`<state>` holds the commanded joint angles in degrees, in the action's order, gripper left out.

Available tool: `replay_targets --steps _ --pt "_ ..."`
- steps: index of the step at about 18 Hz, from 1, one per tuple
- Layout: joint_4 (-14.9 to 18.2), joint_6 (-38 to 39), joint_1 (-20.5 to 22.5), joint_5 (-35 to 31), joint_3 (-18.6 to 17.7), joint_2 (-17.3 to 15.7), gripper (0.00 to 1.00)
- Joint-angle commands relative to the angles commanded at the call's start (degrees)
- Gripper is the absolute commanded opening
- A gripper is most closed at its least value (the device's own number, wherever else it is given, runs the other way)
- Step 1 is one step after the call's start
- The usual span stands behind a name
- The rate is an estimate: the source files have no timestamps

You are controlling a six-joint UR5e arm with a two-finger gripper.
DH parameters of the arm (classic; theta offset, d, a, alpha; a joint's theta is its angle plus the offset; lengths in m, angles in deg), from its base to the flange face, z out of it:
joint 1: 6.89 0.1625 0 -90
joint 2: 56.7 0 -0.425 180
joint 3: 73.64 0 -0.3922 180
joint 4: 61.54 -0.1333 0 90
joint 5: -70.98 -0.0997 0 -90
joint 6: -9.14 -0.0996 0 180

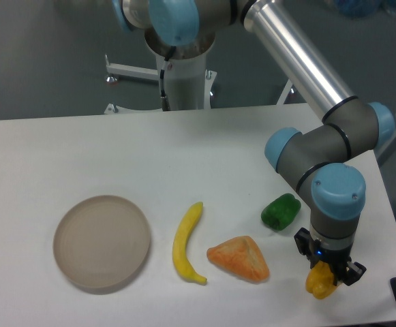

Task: Place the yellow pepper on the plate
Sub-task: 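Lift the yellow pepper held in the gripper off the table, then carry the yellow pepper over the banana toward the beige plate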

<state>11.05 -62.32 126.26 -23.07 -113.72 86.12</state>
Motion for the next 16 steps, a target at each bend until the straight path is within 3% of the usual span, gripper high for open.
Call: replay_targets --steps 10,13,16 --pt "0.9 0.7 -0.4 0.0 -0.9 -1.4 0.44" --pt "2.1 1.1 -0.7 0.0 -4.6 -4.8 0.45" --pt "6.6 5.0 -2.1 -0.1 -6.5 -7.9 0.45"
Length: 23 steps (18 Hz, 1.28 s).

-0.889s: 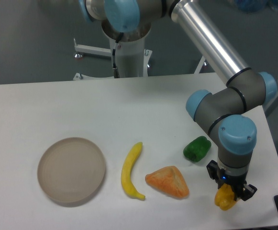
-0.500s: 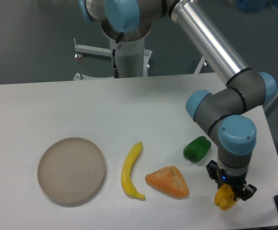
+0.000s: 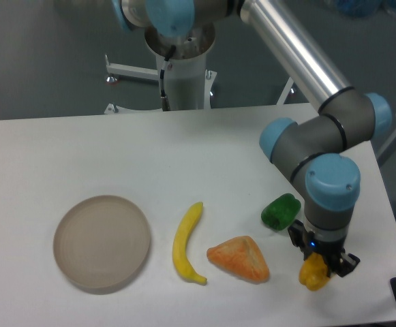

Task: Place the yellow pepper on the plate
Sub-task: 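Carry the yellow pepper over the banana toward the beige plate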

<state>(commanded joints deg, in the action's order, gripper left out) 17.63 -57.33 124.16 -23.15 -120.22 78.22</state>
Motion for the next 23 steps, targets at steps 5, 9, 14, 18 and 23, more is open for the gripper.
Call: replay_targets --steps 5,9,14,18,23 --pt "8.4 5.2 -3.2 0.1 -1.3 -4.2 0.45" --pt "9.0 13.0 -6.8 0.3 -9.2 -9.2 0.45" --pt "8.9 31.1 -15.5 2.4 -12.3 -9.9 0.45" --pt "8.8 39.2 -19.7 5.4 -13.6 -9.9 0.45" --pt "8.2 47.0 -23.6 6.6 -14.2 -7.3 0.45"
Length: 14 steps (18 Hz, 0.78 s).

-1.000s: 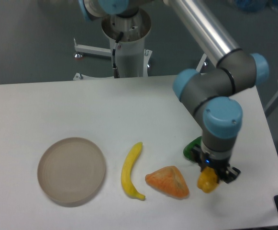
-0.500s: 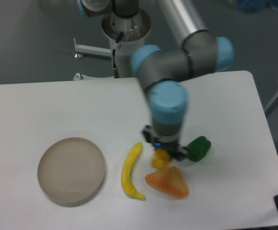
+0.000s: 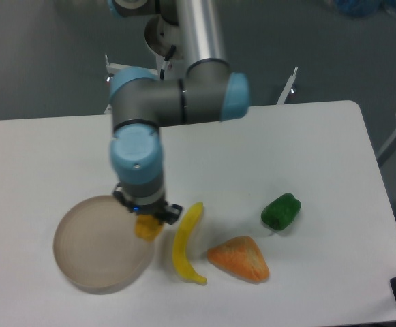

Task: Place the yellow pepper on the plate
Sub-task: 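Carry the yellow pepper over the banana toward the beige plate, then lower the yellow pepper onto the plate and open the gripper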

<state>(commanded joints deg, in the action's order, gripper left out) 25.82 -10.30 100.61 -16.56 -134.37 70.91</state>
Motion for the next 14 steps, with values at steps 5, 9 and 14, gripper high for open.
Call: replay_targets --steps 5,9,14 --pt "-3.3 3.7 -3.8 0.0 0.0 2.6 0.45" --pt "-3.4 4.6 -4.6 -0.5 0.0 3.7 0.45" --pt "-3.6 4.6 -4.7 -0.9 -0.4 4.0 0.45"
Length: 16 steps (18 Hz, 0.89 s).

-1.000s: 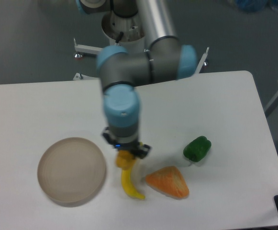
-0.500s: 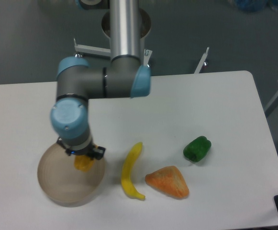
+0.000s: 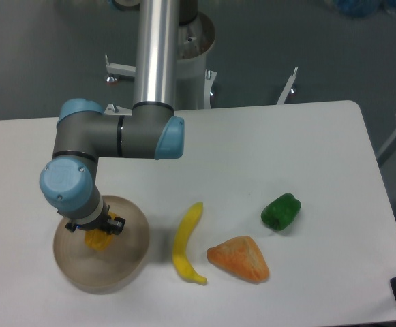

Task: Place the yellow pepper on the plate
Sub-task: 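Lower the yellow pepper onto the plate and open the gripper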

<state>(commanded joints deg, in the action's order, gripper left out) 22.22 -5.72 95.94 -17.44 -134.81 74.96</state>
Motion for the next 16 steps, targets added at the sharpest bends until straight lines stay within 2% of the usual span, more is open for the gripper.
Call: replay_targets --steps 9,11,13,14,16 --pt "-0.1 -0.1 -0.4 -0.1 0.0 0.9 0.47" --pt "-0.3 0.0 -0.4 -0.1 0.0 0.7 0.63" --pt "-0.4 -0.2 -0.4 -0.2 0.0 0.6 0.92" --pt "-0.4 -0.3 -0.4 -0.2 0.0 0.5 1.0" --pt "-0.4 -0.2 -0.4 0.0 0.1 0.2 1.0"
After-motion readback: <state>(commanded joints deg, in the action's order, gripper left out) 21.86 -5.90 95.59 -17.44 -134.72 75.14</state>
